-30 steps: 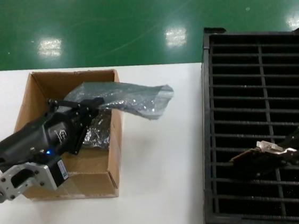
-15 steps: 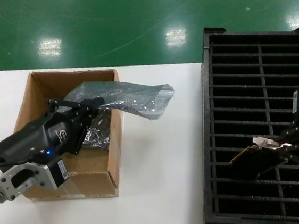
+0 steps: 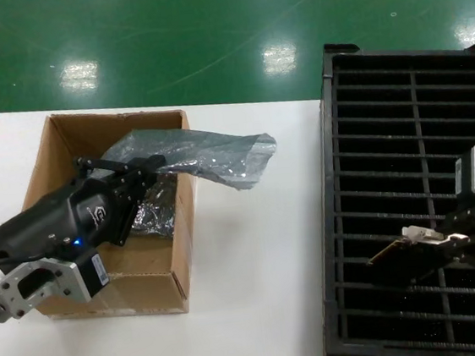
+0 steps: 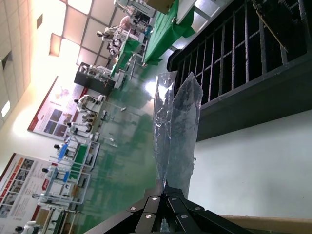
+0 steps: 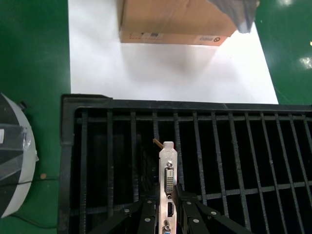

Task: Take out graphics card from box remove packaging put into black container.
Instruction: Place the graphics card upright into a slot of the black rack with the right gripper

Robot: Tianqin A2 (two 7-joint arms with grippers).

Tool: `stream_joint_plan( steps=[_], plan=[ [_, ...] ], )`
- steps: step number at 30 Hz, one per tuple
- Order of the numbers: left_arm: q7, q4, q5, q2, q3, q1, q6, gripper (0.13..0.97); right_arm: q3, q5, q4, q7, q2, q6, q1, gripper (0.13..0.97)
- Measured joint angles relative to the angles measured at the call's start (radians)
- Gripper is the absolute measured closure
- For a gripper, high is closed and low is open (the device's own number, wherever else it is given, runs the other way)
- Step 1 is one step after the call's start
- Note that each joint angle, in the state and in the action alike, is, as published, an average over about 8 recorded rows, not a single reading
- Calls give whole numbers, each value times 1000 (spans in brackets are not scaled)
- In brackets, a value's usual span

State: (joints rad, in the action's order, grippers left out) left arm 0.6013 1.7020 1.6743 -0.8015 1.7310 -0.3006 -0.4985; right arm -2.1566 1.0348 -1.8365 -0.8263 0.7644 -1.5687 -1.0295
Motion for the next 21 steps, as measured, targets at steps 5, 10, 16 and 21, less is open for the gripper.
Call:
stream_joint_plan(
  steps=[5,10,16,21],
  plan=[
    [0,0,0,0,0,0,0,957,-31,-8,-23,4,3,0,-4,907],
    [0,0,0,0,0,0,0,957,-56,-16,-34,17,0,-1,-2,899],
    [0,0,0,0,0,0,0,957,-58,-28,-34,38,-11,2,7,886],
    [0,0,0,0,0,0,0,957,-41,-30,-37,57,-16,6,21,832]
  ],
)
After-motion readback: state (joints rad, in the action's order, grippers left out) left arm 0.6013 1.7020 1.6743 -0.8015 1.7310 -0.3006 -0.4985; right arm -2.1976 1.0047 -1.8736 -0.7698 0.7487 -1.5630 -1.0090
